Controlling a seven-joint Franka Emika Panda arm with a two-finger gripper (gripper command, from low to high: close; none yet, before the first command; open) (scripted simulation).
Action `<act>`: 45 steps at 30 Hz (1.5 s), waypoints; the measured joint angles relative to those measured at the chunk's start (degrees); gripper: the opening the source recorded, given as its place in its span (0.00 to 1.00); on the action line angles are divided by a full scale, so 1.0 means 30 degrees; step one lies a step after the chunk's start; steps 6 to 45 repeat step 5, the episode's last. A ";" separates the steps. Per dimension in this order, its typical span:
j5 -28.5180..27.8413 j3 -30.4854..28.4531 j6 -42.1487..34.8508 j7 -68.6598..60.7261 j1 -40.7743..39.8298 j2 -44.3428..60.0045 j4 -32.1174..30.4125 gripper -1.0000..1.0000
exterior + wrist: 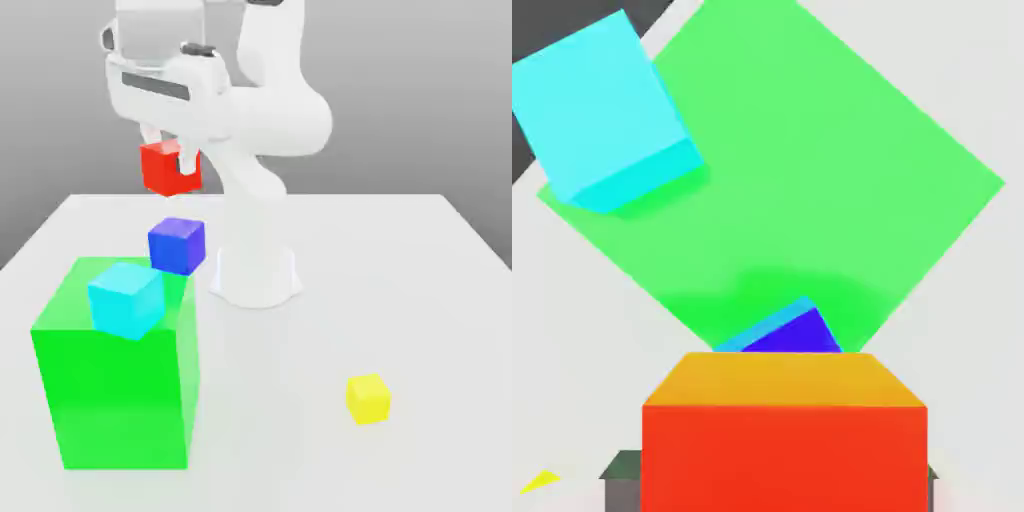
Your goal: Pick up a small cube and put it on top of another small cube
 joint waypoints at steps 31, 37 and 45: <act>-0.0037 -0.0046 0.1357 0.0014 -0.0091 0.0321 -0.1041 1.00; -0.0037 -0.0046 0.1357 0.0014 -0.0091 0.0321 -0.1041 1.00; -0.0037 -0.0046 0.1357 0.0014 -0.0091 0.0321 -0.1041 1.00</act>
